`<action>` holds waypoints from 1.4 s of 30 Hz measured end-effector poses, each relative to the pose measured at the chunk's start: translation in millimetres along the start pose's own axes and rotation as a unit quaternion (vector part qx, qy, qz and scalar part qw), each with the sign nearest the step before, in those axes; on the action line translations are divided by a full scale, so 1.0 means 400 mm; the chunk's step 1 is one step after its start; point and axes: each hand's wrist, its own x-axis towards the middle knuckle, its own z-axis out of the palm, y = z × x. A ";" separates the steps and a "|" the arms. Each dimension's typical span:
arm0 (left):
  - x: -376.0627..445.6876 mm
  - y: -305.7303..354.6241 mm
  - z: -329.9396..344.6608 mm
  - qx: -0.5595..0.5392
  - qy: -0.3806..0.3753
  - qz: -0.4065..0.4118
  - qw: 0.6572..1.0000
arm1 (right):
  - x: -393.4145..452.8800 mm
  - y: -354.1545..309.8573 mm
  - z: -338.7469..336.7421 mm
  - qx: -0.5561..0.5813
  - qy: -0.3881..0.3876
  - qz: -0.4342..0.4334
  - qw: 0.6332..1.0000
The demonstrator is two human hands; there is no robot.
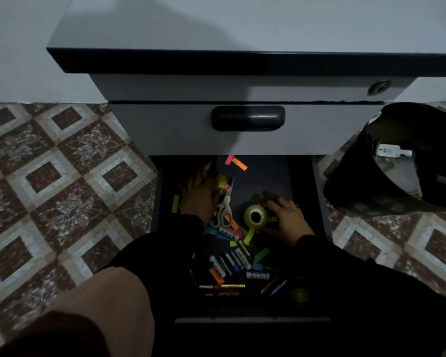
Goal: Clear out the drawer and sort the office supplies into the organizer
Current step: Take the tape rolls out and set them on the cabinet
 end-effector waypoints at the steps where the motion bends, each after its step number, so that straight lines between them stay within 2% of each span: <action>1: -0.003 0.000 0.005 0.006 0.006 0.008 1.000 | 0.001 -0.001 0.004 0.006 -0.002 0.002 1.000; 8: -0.010 0.008 0.005 0.007 -0.033 0.011 0.999 | 0.004 -0.007 0.029 0.022 -0.006 0.022 0.999; 13: 0.006 0.008 0.005 0.023 -0.069 0.004 0.997 | 0.001 -0.008 0.033 0.033 0.006 0.011 0.999; 19: 0.021 0.007 0.015 0.041 -0.078 0.002 0.996 | 0.004 -0.003 0.039 0.029 0.014 -0.004 0.999; 29: -0.040 -0.015 -0.058 -0.028 -0.022 0.003 0.999 | -0.016 -0.035 -0.006 0.048 0.029 -0.021 0.998; 36: -0.158 -0.013 -0.198 -0.148 0.040 0.057 0.987 | -0.088 -0.115 -0.143 0.047 0.093 -0.073 0.992; 42: -0.239 0.013 -0.377 -0.170 0.100 0.097 0.976 | -0.147 -0.204 -0.308 0.070 0.084 -0.144 0.983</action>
